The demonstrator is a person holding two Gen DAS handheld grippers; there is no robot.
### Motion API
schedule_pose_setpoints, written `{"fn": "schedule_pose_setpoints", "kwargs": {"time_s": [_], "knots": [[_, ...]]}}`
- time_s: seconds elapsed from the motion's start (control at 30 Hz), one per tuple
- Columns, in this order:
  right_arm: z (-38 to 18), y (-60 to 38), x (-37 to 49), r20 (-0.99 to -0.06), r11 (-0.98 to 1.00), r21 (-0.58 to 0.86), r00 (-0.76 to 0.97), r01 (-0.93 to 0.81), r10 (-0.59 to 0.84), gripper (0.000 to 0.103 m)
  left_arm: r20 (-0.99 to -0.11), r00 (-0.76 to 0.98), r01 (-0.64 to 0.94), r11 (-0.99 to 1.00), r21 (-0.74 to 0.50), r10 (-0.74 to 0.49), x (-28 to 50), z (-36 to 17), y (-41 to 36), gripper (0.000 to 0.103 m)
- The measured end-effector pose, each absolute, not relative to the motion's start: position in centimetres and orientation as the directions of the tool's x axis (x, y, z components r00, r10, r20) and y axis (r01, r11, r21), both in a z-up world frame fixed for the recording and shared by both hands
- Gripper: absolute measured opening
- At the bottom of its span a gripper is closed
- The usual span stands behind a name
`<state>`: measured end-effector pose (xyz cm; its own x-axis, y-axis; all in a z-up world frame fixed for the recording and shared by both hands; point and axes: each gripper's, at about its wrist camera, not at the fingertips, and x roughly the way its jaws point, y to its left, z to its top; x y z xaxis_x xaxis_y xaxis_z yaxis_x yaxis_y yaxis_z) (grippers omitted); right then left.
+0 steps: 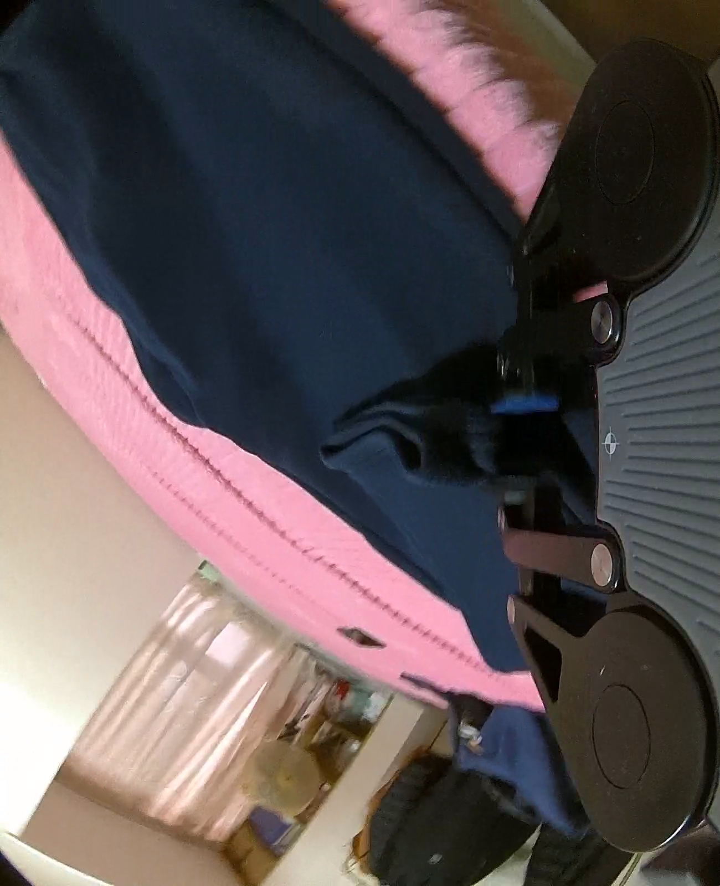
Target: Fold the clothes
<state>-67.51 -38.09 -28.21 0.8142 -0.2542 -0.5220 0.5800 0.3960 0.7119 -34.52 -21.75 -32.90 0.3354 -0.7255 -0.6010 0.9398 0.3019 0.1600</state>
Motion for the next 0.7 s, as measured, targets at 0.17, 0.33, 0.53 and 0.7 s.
{"fn": "schedule_pose_setpoints", "kwargs": {"time_s": [0.17, 0.33, 0.53, 0.7], "knots": [[-29.3, -37.5, -69.8, -0.551, 0.387, 0.696, 0.795, 0.605, -0.253, 0.015, -0.595, 0.299, 0.953, 0.265, 0.148, -0.746, -34.7, -32.5, -21.3, 0.036], [-27.6, -38.0, -70.6, -0.538, 0.436, 0.640, 0.774, 0.632, -0.334, 0.049, -0.608, 0.297, 0.954, 0.259, 0.152, -0.736, -34.3, -32.6, -22.2, 0.037], [-24.9, -38.2, -73.1, -0.487, 0.527, 0.541, 0.755, 0.655, -0.440, 0.050, -0.597, 0.320, 0.945, 0.292, 0.146, -0.736, -33.0, -31.9, -24.2, 0.036], [-26.4, -37.4, -71.2, -0.489, 0.646, 0.546, 0.829, 0.534, -0.272, 0.050, -0.627, 0.299, 0.949, 0.292, 0.118, -0.719, -31.3, -33.1, -26.2, 0.037]]}}
